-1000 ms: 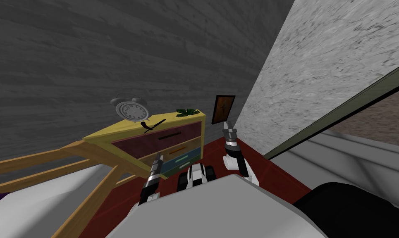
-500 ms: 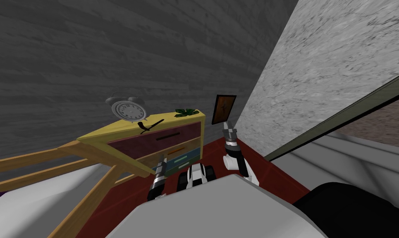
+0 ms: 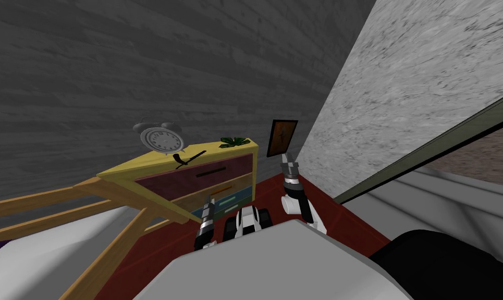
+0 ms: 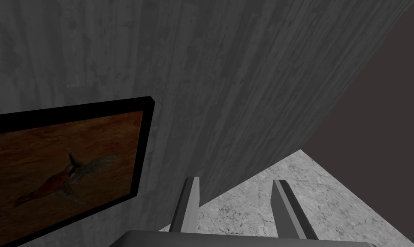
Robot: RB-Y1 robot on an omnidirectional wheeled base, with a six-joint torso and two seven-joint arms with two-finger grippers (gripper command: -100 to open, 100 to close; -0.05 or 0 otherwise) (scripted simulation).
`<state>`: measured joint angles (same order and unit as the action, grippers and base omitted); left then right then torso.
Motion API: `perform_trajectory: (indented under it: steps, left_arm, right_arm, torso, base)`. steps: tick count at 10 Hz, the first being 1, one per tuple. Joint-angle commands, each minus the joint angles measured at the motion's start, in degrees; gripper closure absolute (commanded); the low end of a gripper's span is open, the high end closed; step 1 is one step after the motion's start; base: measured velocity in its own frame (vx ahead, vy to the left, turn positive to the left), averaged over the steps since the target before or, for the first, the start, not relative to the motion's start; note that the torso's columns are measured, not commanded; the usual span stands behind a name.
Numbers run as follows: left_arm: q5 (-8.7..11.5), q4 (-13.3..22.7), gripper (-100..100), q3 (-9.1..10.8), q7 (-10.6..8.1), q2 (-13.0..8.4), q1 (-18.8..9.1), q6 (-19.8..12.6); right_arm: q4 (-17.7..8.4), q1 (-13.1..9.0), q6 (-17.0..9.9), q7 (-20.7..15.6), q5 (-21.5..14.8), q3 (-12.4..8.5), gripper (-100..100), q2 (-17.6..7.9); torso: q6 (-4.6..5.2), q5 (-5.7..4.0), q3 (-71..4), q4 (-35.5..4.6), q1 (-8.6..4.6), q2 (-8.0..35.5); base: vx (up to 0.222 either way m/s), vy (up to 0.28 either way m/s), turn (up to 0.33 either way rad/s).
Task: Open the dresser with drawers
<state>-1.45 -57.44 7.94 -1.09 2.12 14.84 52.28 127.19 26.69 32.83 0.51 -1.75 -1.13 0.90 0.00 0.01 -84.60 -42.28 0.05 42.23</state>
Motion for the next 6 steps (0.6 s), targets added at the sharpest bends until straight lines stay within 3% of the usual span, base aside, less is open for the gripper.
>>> perform_trajectory:
  steps: [1,2,4,6]
  left_arm:
    - [0.03,-0.47,-100,0.05,0.15,0.07,-0.55,-1.05]
    - [0.05,0.91,100,0.1,0.06,-0.01,-0.33,0.39]
    - [-0.05,-0.39,100,-0.04,-0.04,-0.06,-0.34,-0.89]
    - [-0.17,-1.45,100,-0.2,-0.16,-0.05,-0.13,-1.68]
  right_arm:
    - [0.0,0.0,0.0,0.0,0.0,0.0,0,0.0]
    - [0.0,0.0,0.0,0.0,0.0,0.0,0,0.0]
    - [0.0,0.0,0.0,0.0,0.0,0.0,0,0.0]
    - [0.0,-0.03,0.0,0.0,0.0,0.01,0,0.01]
  torso:
    - [0.0,0.0,-0.02,0.02,-0.01,-0.04]
    - [-0.01,-0.01,0.02,0.0,-0.05,0.06]
    - [0.0,-0.02,0.09,-0.04,-0.07,0.14]
    - [0.01,-0.05,0.24,-0.1,-0.18,0.38]
  base:
    - [0.018,0.005,0.0]
    - [-0.013,0.001,-0.011]
    - [-0.059,-0.016,0.009]
    - [-0.162,-0.055,0.02]
